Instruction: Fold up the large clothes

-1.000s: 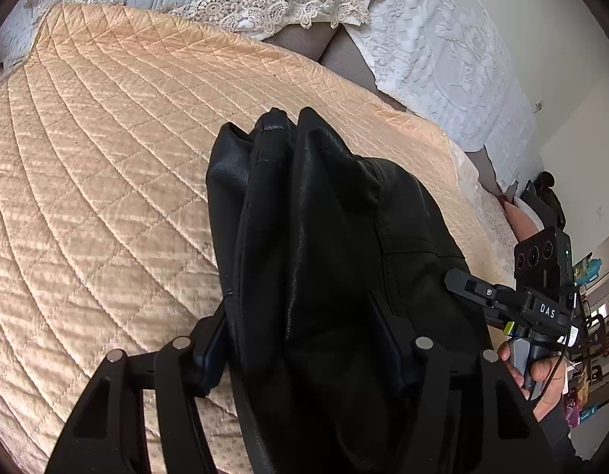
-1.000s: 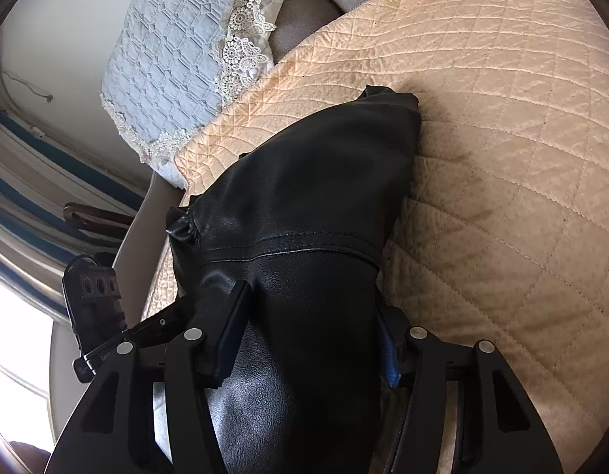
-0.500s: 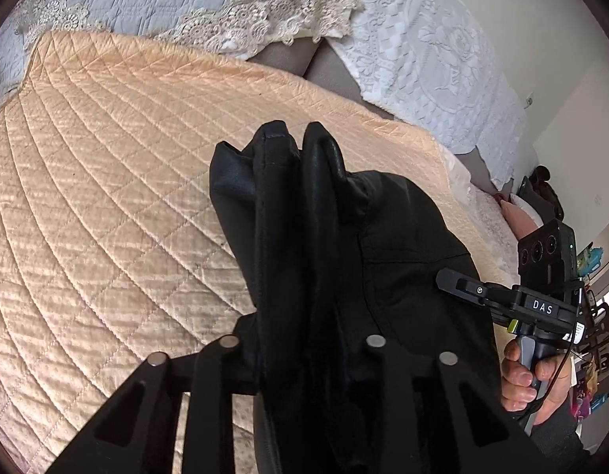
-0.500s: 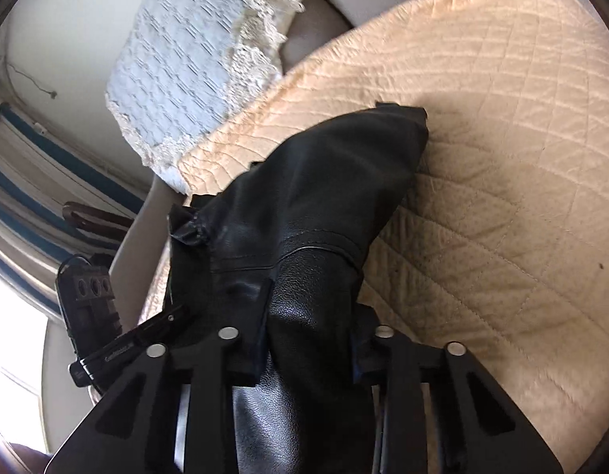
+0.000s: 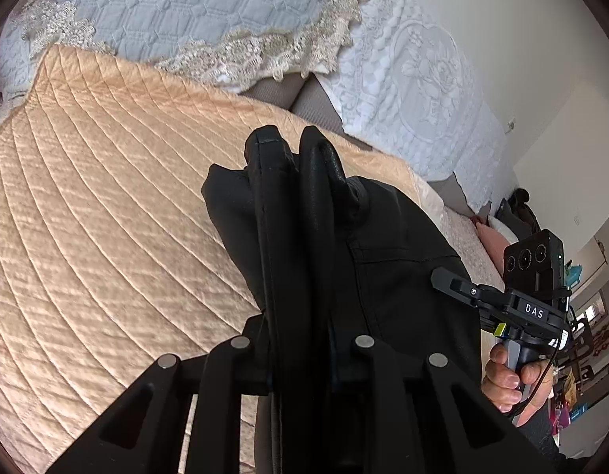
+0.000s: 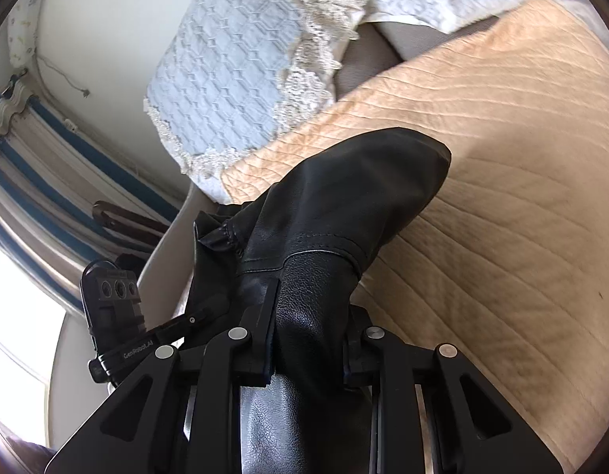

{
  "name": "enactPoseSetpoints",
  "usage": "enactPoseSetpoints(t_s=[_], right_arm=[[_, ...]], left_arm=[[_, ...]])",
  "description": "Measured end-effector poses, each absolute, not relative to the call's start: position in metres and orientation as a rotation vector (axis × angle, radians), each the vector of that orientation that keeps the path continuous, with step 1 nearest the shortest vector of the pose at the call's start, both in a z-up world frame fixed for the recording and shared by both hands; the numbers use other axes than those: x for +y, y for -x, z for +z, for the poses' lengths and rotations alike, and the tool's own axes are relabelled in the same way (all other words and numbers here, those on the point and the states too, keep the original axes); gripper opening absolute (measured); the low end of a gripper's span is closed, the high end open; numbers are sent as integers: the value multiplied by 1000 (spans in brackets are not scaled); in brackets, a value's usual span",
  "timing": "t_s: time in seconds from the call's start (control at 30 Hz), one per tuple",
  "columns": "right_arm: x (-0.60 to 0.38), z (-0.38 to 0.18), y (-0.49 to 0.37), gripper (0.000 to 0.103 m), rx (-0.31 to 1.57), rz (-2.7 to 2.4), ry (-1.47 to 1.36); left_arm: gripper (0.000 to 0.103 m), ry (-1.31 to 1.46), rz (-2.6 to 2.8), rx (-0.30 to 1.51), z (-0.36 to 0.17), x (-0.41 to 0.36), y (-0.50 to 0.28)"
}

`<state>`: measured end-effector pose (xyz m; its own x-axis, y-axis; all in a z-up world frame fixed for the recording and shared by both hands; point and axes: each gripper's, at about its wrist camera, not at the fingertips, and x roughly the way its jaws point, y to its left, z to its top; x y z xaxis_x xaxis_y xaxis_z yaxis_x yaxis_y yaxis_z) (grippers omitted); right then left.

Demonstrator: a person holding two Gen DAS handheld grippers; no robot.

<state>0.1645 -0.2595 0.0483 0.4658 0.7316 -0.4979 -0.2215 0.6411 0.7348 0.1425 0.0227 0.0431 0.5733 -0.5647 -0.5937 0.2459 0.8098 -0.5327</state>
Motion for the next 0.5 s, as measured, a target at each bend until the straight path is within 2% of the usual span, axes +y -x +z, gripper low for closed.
enactPoseSetpoints(t_s=[0.3, 0.5], right_arm=[[-205, 70, -232, 24, 877, 716, -622], [-171, 71, -286, 24, 882, 727, -624]], left_arm=[[19, 357, -407, 758, 85, 76, -192], [19, 342, -349, 752, 85, 106, -244]])
